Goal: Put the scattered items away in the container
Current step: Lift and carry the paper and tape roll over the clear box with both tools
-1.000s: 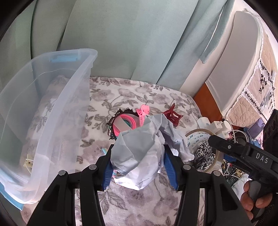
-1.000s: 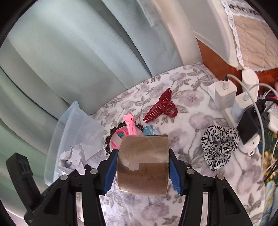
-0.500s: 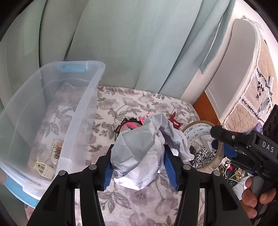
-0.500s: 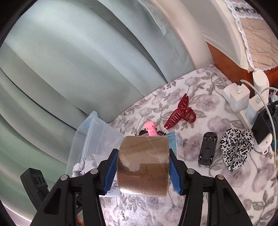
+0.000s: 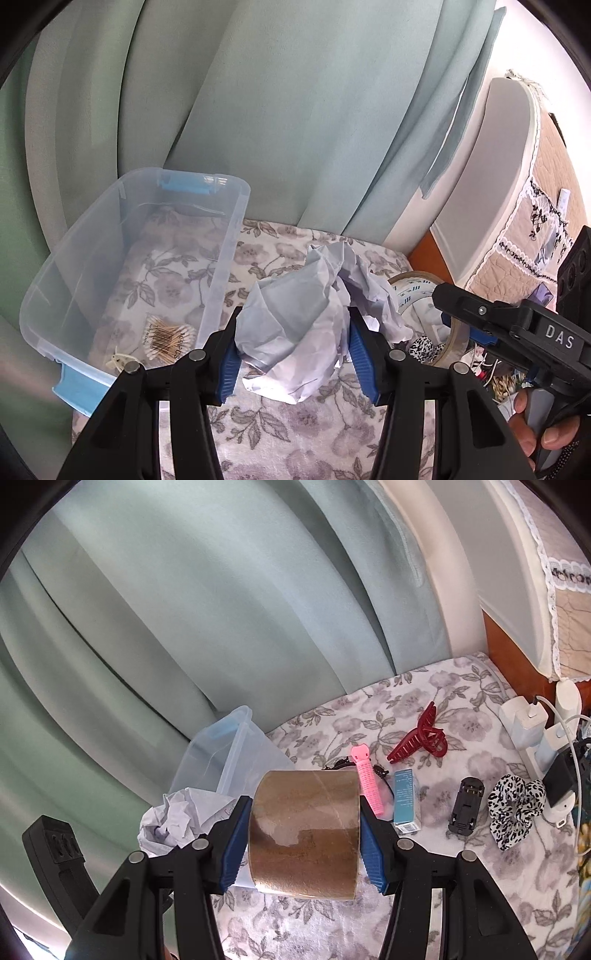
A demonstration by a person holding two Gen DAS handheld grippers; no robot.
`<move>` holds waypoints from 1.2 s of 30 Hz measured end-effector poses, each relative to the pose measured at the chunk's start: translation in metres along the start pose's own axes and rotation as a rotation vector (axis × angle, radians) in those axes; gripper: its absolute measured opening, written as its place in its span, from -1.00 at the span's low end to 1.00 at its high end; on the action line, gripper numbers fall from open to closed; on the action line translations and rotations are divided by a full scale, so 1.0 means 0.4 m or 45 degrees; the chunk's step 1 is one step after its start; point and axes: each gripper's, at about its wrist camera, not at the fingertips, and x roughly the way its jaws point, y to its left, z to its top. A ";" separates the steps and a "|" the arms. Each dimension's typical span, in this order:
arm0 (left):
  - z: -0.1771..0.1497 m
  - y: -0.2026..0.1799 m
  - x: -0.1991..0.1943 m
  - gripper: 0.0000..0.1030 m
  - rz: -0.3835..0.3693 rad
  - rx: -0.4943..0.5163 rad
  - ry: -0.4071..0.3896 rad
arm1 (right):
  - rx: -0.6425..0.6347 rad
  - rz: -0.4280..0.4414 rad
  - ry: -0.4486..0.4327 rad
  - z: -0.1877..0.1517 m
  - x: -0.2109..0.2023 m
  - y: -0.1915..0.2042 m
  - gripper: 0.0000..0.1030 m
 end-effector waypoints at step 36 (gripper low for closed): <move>0.035 0.211 -0.195 0.05 0.060 -0.180 -0.250 | -0.341 0.118 -0.038 -0.047 -0.008 0.346 0.11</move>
